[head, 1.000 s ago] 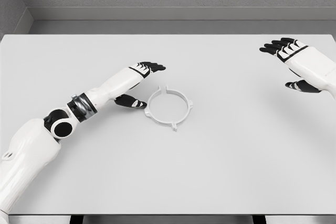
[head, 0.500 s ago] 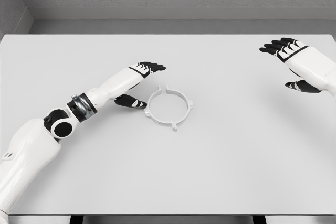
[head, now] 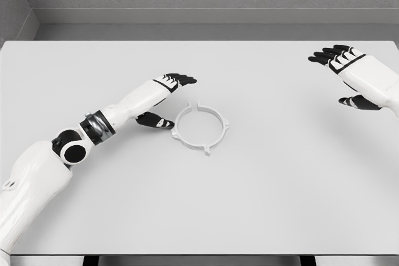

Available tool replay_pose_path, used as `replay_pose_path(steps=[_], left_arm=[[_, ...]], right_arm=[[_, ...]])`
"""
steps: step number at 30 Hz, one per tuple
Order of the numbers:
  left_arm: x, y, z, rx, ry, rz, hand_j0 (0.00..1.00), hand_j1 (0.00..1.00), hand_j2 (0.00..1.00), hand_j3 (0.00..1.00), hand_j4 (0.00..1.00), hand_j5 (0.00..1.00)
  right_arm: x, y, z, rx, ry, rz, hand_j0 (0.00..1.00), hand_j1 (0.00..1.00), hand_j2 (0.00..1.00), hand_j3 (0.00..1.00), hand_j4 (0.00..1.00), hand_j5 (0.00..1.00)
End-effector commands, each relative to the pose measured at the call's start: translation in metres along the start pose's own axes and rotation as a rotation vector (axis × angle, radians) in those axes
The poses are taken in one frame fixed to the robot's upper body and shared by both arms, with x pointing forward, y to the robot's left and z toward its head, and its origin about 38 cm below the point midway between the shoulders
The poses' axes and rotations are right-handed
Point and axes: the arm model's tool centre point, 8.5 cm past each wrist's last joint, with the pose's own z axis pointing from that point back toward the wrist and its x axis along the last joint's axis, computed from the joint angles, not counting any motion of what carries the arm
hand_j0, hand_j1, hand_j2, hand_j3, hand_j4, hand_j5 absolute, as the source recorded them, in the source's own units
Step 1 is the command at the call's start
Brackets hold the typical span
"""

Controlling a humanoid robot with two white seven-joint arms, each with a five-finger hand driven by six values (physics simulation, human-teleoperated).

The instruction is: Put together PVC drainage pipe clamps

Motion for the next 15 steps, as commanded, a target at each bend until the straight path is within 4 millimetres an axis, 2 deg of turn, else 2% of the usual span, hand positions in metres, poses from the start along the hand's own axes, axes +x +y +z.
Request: replay_pose_path(steps=[1, 4, 5, 8, 9, 15], left_arm=[[0.0, 0.001, 0.0, 0.005, 0.0, 0.005, 1.0, 1.0, 1.0, 1.0, 1.0, 1.0], [0.0, 0.001, 0.0, 0.005, 0.0, 0.005, 1.0, 1.0, 1.0, 1.0, 1.0, 1.0], [-0.052, 0.095, 0.068, 0.132, 0.173, -0.127, 1.0, 1.0, 1.0, 1.0, 1.0, 1.0], [-0.052, 0.095, 0.068, 0.132, 0.173, -0.127, 1.0, 1.0, 1.0, 1.0, 1.0, 1.0], [-0.052, 0.095, 0.068, 0.132, 0.173, -0.127, 1.0, 1.0, 1.0, 1.0, 1.0, 1.0], [-0.052, 0.095, 0.069, 0.131, 0.173, -0.126, 1.0, 1.0, 1.0, 1.0, 1.0, 1.0]], right_arm=[[0.0, -0.001, 0.0, -0.004, 0.0, -0.005, 1.0, 1.0, 1.0, 1.0, 1.0, 1.0], [0.0, -0.001, 0.0, -0.004, 0.0, -0.005, 1.0, 1.0, 1.0, 1.0, 1.0, 1.0], [0.13, 0.034, -0.129, -0.086, -0.343, -0.202, 1.0, 1.0, 1.0, 1.0, 1.0, 1.0], [0.13, 0.034, -0.129, -0.086, -0.343, -0.202, 1.0, 1.0, 1.0, 1.0, 1.0, 1.0], [0.052, 0.067, -0.049, -0.003, -0.094, -0.219, 1.0, 1.0, 1.0, 1.0, 1.0, 1.0], [0.052, 0.065, -0.05, -0.01, -0.093, -0.217, 1.0, 1.0, 1.0, 1.0, 1.0, 1.0]])
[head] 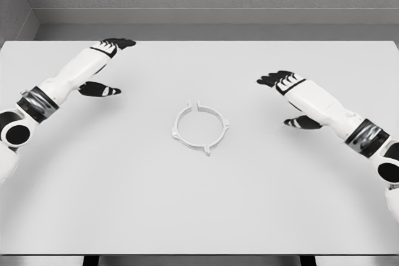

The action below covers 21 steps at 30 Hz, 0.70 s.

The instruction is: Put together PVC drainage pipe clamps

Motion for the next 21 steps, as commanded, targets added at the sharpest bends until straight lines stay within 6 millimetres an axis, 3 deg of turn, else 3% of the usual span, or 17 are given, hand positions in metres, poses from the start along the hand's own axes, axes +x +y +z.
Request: replay_pose_path(steps=[1, 10, 11, 14, 21], left_arm=[[-0.001, 0.003, 0.001, 0.007, 0.004, 0.002, 1.0, 1.0, 1.0, 1.0, 1.0, 1.0], [-0.001, 0.001, 0.002, 0.004, 0.003, 0.004, 1.0, 1.0, 1.0, 1.0, 1.0, 1.0], [0.002, -0.004, 0.001, -0.005, -0.004, 0.007, 1.0, 1.0, 1.0, 1.0, 1.0, 1.0], [0.002, -0.005, 0.001, -0.007, -0.005, 0.008, 1.0, 1.0, 1.0, 1.0, 1.0, 1.0], [0.003, -0.005, 0.0, -0.009, -0.007, 0.008, 1.0, 1.0, 1.0, 1.0, 1.0, 1.0]], right_arm=[[-0.003, -0.003, 0.003, -0.009, 0.009, -0.004, 1.0, 1.0, 1.0, 1.0, 1.0, 1.0], [-0.003, -0.015, -0.005, -0.024, -0.001, 0.024, 1.0, 1.0, 1.0, 1.0, 1.0, 1.0], [0.003, -0.021, -0.055, 0.012, -0.077, 0.034, 1.0, 1.0, 1.0, 1.0, 1.0, 1.0], [0.018, -0.019, -0.075, 0.038, -0.124, 0.048, 1.0, 1.0, 1.0, 1.0, 1.0, 1.0], [0.031, -0.005, -0.095, 0.144, -0.122, 0.13, 1.0, 1.0, 1.0, 1.0, 1.0, 1.0]])
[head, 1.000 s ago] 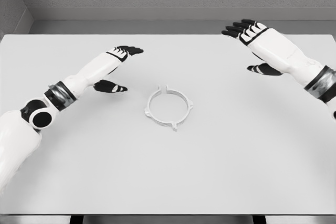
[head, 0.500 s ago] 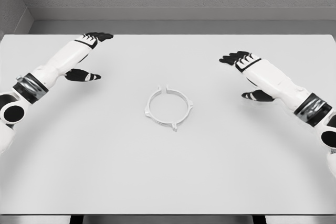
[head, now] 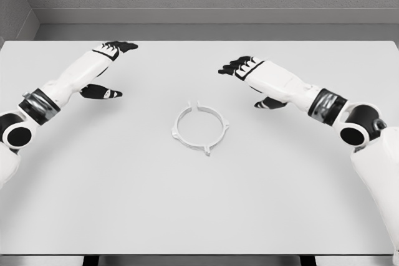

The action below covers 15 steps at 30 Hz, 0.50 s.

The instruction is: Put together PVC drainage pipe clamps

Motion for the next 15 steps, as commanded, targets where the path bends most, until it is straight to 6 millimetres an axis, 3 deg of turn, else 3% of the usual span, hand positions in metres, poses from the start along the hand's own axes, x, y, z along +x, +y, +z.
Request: replay_pose_path(steps=[1, 5, 7, 15], left_arm=[[0.0, 0.001, 0.0, 0.005, 0.0, 0.005, 1.0, 1.0, 1.0, 1.0, 1.0, 1.0], [0.004, -0.004, -0.002, -0.008, -0.013, 0.005, 1.0, 1.0, 1.0, 1.0, 1.0, 1.0], [0.005, -0.005, -0.003, -0.012, -0.015, 0.006, 1.0, 1.0, 1.0, 1.0, 1.0, 1.0], [0.006, -0.006, -0.004, -0.011, -0.017, 0.008, 1.0, 1.0, 1.0, 1.0, 1.0, 1.0]], right_arm=[[0.013, 0.008, -0.016, 0.026, -0.02, 0.014, 1.0, 1.0, 1.0, 1.0, 1.0, 1.0], [0.032, 0.018, -0.027, 0.058, -0.072, 0.029, 1.0, 1.0, 1.0, 1.0, 1.0, 1.0], [0.042, 0.012, -0.026, 0.043, -0.095, 0.051, 1.0, 1.0, 1.0, 1.0, 1.0, 1.0], [0.046, 0.017, -0.031, 0.089, -0.076, 0.057, 1.0, 1.0, 1.0, 1.0, 1.0, 1.0]])
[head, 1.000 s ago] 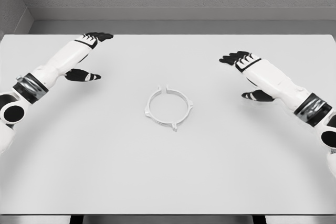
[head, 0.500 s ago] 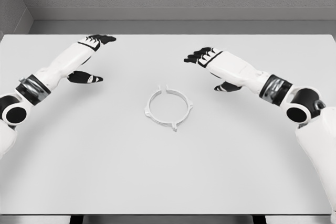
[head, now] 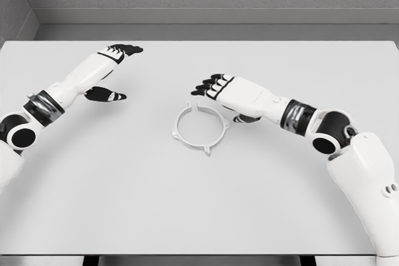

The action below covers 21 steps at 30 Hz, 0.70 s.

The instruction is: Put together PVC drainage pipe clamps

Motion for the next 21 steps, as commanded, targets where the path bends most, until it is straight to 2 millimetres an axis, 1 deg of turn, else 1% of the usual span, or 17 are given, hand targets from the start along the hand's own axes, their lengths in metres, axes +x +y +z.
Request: replay_pose_path(steps=[1, 7, 8, 16, 18, 20, 21], left_arm=[[0.0, 0.0, 0.0, 0.005, -0.001, 0.005, 1.0, 1.0, 1.0, 1.0, 1.0, 1.0], [0.001, 0.001, 0.0, 0.005, -0.002, 0.005, 1.0, 1.0, 1.0, 1.0, 1.0, 1.0], [0.0, 0.0, 0.0, 0.005, -0.001, 0.005, 1.0, 1.0, 1.0, 1.0, 1.0, 1.0], [0.001, -0.001, -0.001, 0.002, -0.003, 0.006, 1.0, 1.0, 1.0, 1.0, 1.0, 1.0], [0.007, -0.011, -0.005, -0.032, -0.022, 0.005, 1.0, 1.0, 1.0, 1.0, 1.0, 1.0], [0.008, -0.014, -0.007, -0.042, -0.029, 0.005, 1.0, 1.0, 1.0, 1.0, 1.0, 1.0], [0.008, -0.014, -0.007, -0.042, -0.029, 0.005, 1.0, 1.0, 1.0, 1.0, 1.0, 1.0]], right_arm=[[0.002, 0.002, -0.001, 0.009, 0.002, -0.004, 1.0, 1.0, 1.0, 1.0, 1.0, 1.0], [0.013, 0.001, 0.003, 0.006, -0.015, 0.012, 1.0, 1.0, 1.0, 1.0, 1.0, 1.0], [0.014, 0.005, 0.004, 0.013, -0.014, 0.005, 1.0, 1.0, 1.0, 1.0, 1.0, 1.0], [0.017, 0.009, -0.002, 0.036, -0.011, -0.007, 1.0, 1.0, 1.0, 1.0, 1.0, 1.0], [0.016, 0.01, -0.002, 0.039, -0.009, -0.01, 1.0, 1.0, 1.0, 1.0, 1.0, 1.0], [0.016, 0.013, -0.003, 0.043, -0.007, -0.017, 1.0, 1.0, 1.0, 1.0, 1.0, 1.0], [0.017, 0.018, -0.005, 0.057, -0.012, -0.021, 1.0, 1.0, 1.0, 1.0, 1.0, 1.0]])
